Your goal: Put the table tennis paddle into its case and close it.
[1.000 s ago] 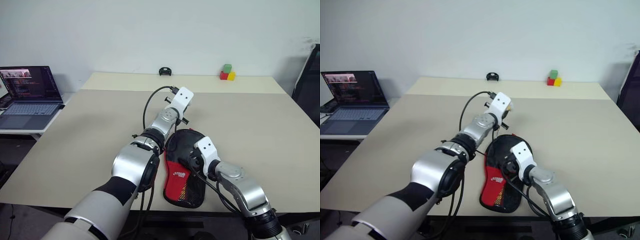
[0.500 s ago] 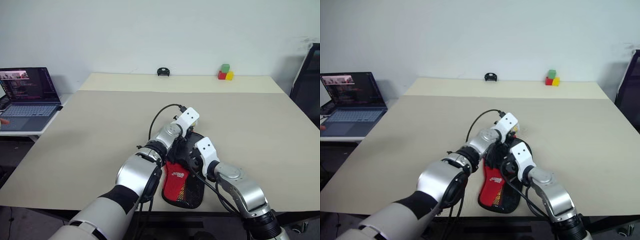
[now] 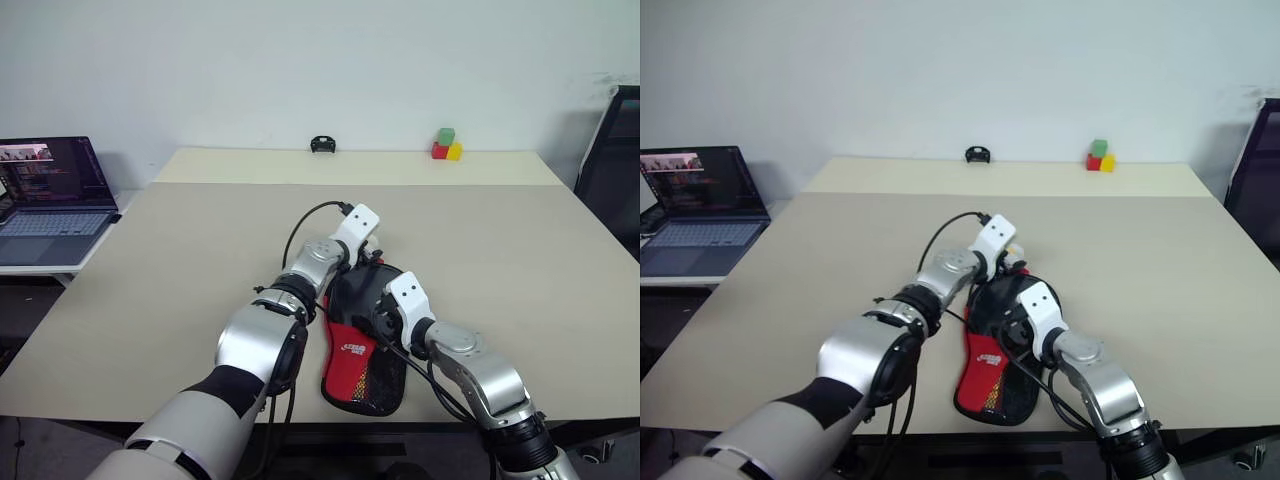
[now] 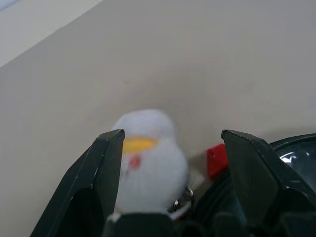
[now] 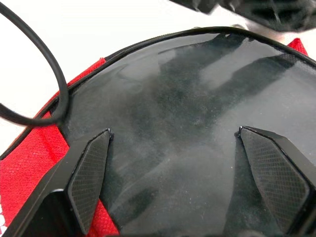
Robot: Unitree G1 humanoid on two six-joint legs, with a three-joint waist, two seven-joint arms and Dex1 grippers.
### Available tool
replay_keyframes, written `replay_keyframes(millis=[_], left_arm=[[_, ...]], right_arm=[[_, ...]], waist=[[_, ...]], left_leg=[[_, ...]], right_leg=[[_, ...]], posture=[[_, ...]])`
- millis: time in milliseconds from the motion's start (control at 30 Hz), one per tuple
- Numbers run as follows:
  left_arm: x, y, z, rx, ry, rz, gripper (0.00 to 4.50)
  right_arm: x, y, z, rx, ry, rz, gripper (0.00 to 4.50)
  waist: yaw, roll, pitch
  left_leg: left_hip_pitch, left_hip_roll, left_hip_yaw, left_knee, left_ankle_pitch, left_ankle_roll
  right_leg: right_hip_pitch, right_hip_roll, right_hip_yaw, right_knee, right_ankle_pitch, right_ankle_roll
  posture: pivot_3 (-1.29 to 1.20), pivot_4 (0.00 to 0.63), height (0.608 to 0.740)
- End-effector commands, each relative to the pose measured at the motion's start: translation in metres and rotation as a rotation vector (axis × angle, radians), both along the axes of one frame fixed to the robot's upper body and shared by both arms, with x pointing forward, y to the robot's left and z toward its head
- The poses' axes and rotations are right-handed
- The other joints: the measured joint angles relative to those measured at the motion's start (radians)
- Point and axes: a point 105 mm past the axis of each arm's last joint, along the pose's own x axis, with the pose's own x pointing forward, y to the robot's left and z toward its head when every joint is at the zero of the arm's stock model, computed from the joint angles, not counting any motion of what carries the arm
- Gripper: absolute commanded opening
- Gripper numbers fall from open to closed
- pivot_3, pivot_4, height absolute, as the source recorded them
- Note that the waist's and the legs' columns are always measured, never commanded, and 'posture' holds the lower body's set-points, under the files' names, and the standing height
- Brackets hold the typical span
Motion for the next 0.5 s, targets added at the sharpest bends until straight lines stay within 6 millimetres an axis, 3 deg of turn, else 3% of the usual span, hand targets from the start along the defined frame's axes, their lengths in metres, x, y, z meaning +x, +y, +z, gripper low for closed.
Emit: replay_keyframes(millis=[33,300,500], left_arm=[[0.003,0.023,0.014,-0.061,-0.049,-0.02,3.41],[-0.003,0.071,0.006,-0.238,0.008,0.009,3.41],[-0.027,0.096,-0.002,-0.36,0.026,-0.05,3.41]], right_arm=[[-0.008,-0.018,-0.039,-0.06,0.166,-0.033,4.5],[-0.009,-0.027,-0.026,-0.047,0.148,0.008,4.5],[-0.003,-0.043,-0.007,-0.039,0.099,0.016,4.5]], waist=[[0.0,0.0,0.0],[0.009,0.0,0.0],[0.006,0.0,0.0]], left_leg=[[0.0,0.0,0.0,0.0,0.0,0.0],[-0.002,0.0,-0.001,0.0,0.0,0.0],[-0.004,0.0,-0.002,0.0,0.0,0.0]], right_leg=[[0.0,0.0,0.0,0.0,0.0,0.0],[0.0,0.0,0.0,-0.002,0.0,0.0],[-0.001,-0.001,0.0,-0.005,0.0,0.0]], posture=[[0.0,0.15,0.74],[0.0,0.15,0.74],[0.0,0.15,0.74]])
